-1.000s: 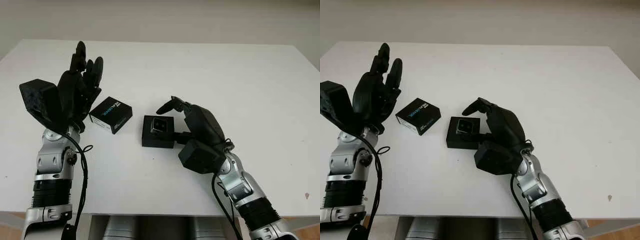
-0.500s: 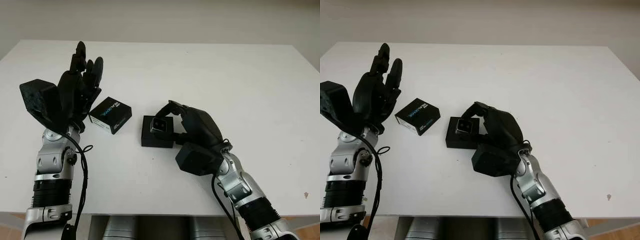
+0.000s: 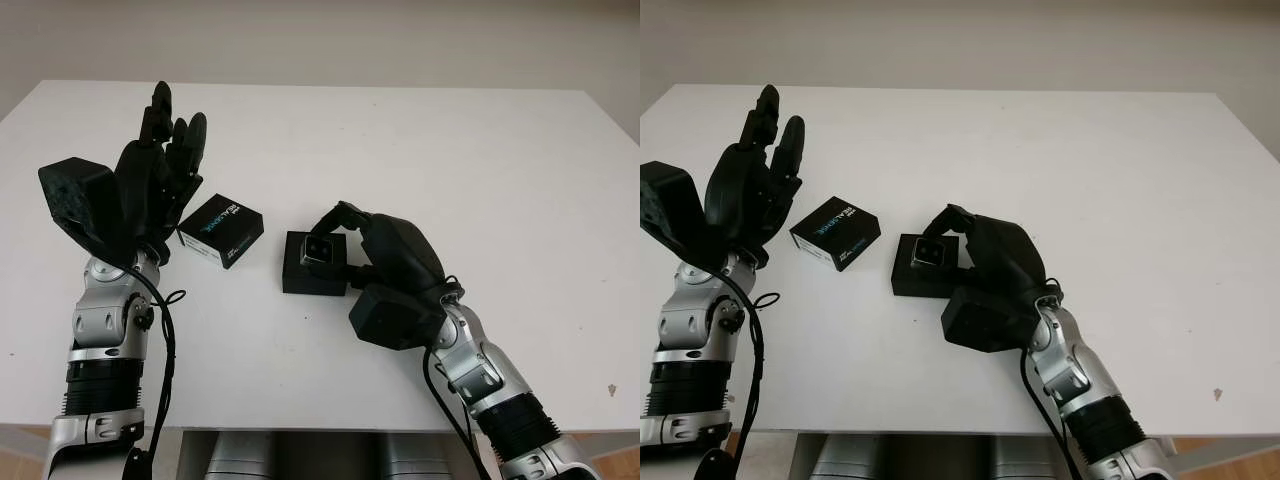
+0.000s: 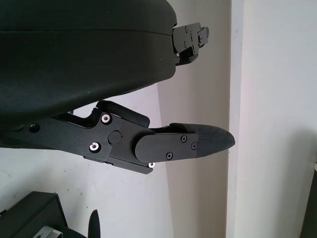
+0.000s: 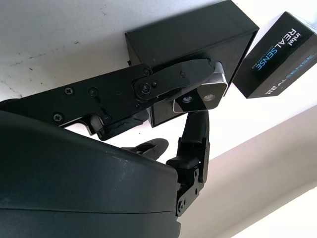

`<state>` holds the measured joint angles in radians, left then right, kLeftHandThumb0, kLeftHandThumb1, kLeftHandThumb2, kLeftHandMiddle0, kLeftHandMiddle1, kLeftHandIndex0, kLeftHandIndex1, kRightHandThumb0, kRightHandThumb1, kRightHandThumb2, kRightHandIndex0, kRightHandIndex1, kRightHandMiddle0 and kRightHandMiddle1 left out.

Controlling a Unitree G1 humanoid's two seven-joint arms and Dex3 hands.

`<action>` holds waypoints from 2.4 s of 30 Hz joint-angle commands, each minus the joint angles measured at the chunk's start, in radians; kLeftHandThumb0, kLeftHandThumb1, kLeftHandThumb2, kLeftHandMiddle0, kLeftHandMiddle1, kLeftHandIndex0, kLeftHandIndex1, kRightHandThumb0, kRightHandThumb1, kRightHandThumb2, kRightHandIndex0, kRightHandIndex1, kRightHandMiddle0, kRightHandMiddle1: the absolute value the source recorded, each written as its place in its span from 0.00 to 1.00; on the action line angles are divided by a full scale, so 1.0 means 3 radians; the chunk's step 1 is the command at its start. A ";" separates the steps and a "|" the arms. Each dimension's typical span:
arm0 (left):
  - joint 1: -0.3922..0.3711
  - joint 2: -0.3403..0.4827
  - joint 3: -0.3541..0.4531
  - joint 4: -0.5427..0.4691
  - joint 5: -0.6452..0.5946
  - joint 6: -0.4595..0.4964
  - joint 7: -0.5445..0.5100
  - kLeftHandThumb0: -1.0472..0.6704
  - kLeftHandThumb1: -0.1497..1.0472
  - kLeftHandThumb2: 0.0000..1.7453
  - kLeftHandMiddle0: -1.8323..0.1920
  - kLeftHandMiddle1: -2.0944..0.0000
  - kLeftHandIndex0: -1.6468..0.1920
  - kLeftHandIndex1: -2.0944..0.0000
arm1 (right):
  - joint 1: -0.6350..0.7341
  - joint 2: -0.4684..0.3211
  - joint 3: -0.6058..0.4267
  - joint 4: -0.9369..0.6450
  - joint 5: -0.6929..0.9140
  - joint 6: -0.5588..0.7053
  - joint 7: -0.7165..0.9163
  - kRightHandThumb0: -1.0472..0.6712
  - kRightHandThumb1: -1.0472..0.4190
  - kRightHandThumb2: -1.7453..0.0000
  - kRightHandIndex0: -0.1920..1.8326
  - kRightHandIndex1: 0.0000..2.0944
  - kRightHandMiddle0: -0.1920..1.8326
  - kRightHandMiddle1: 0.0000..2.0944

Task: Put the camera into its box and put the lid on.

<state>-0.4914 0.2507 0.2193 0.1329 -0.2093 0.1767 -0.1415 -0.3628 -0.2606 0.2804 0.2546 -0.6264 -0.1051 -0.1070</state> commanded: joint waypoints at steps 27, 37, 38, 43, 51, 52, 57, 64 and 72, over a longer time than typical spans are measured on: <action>0.0038 -0.0014 -0.0035 -0.0020 0.0082 -0.0071 0.0008 0.24 1.00 0.22 0.97 0.97 0.97 0.97 | -0.0176 0.0030 -0.0141 0.0117 0.0468 -0.0140 0.0060 0.38 0.04 0.97 0.29 0.04 0.24 0.78; 0.0034 -0.0036 -0.0037 -0.0003 0.0089 -0.0093 0.0019 0.24 1.00 0.22 0.97 0.97 0.97 0.97 | -0.0361 -0.0006 -0.0298 0.0076 0.0786 0.0050 0.0498 0.37 0.05 0.97 0.29 0.03 0.25 0.74; 0.0034 -0.0040 -0.0037 -0.0006 0.0090 -0.0091 0.0025 0.24 1.00 0.22 0.97 0.97 0.97 0.97 | -0.0390 -0.0019 -0.0311 0.0084 0.0809 0.0055 0.0538 0.37 0.05 0.97 0.29 0.03 0.25 0.75; 0.0035 -0.0050 -0.0036 -0.0012 0.0090 -0.0089 0.0042 0.24 1.00 0.22 0.96 0.97 0.97 0.97 | -0.0539 -0.0100 -0.0363 0.0130 0.0957 0.0098 0.0818 0.37 0.04 0.97 0.28 0.03 0.24 0.78; 0.0044 -0.0061 -0.0032 -0.0036 0.0087 -0.0073 0.0071 0.25 1.00 0.22 0.96 0.97 0.97 0.97 | -0.0760 -0.0193 -0.0438 0.0204 0.1249 0.0438 0.1358 0.35 0.04 0.97 0.26 0.02 0.22 0.80; 0.0043 -0.0062 -0.0033 -0.0036 0.0088 -0.0074 0.0075 0.25 1.00 0.22 0.96 0.97 0.97 0.97 | -0.0780 -0.0196 -0.0451 0.0218 0.1285 0.0468 0.1403 0.35 0.04 0.97 0.26 0.02 0.22 0.80; 0.0048 -0.0061 -0.0033 -0.0060 0.0080 -0.0044 0.0080 0.25 1.00 0.23 0.96 0.97 0.97 0.97 | -0.0813 -0.0203 -0.0480 0.0224 0.1412 0.0588 0.1541 0.34 0.05 0.97 0.27 0.02 0.24 0.80; 0.0038 -0.0053 -0.0039 -0.0039 0.0088 -0.0063 0.0071 0.25 1.00 0.22 0.96 0.97 0.97 0.97 | -0.0808 -0.0225 -0.0464 0.0192 0.1453 0.0689 0.1636 0.35 0.06 0.97 0.27 0.02 0.26 0.77; 0.0034 -0.0063 -0.0039 -0.0042 0.0083 -0.0058 0.0077 0.25 1.00 0.22 0.96 0.97 0.96 0.97 | -0.0751 -0.0242 -0.0433 0.0141 0.1439 0.0670 0.1674 0.35 0.05 0.97 0.27 0.02 0.25 0.78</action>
<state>-0.4793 0.2324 0.2108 0.1331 -0.1866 0.1627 -0.1201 -0.5866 -0.3246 0.1520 0.3177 -0.1971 0.0986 0.3929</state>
